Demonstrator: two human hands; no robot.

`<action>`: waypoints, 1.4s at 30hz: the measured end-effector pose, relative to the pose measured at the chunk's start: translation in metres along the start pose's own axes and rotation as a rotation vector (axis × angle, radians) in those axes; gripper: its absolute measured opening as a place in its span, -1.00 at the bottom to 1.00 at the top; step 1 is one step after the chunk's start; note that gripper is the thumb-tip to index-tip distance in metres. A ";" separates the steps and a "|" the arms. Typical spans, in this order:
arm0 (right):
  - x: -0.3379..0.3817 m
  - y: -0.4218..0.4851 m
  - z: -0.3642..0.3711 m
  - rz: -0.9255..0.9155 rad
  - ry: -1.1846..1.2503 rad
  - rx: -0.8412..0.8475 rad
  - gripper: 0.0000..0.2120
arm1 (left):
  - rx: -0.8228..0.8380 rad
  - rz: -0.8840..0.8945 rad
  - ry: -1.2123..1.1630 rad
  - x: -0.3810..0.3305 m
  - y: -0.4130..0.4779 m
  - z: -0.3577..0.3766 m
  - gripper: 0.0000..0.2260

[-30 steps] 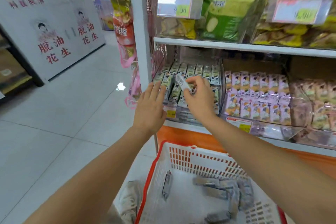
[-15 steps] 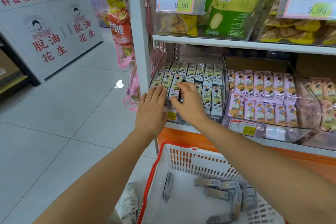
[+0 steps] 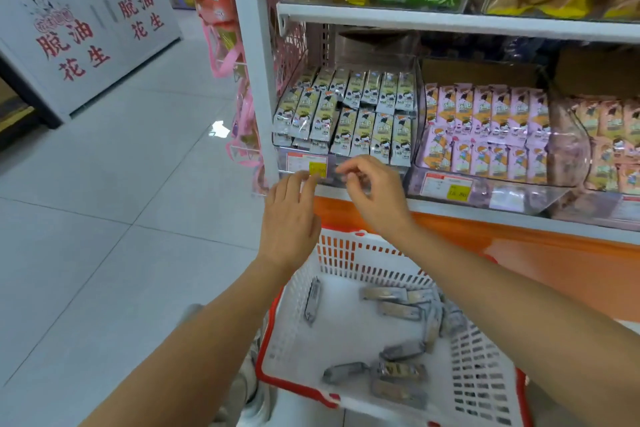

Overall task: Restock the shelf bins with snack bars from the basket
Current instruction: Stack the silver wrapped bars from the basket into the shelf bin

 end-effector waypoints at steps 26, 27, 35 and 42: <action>-0.324 -0.212 0.059 0.665 -0.899 0.658 -0.29 | 0.828 0.000 -0.237 -0.067 -0.104 0.312 -0.52; -0.329 -0.213 0.059 0.651 -0.924 0.653 -0.28 | 0.823 -0.004 -0.246 -0.070 -0.100 0.321 -0.52; -0.353 -0.223 0.061 0.676 -0.989 0.711 -0.32 | 0.874 -0.035 -0.237 -0.085 -0.093 0.375 -0.40; -0.352 -0.219 0.075 0.605 -1.053 0.740 -0.47 | 0.936 -0.037 -0.115 -0.078 -0.116 0.380 -0.60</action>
Point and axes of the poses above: each hand's wrist, its own y-axis towards the middle knuckle, its own z-axis out of the palm, x = y × z, the point moved 5 cm from there along y, towards the middle knuckle, and after that the axes turned 8 degrees about z, right-handed, at the moved point
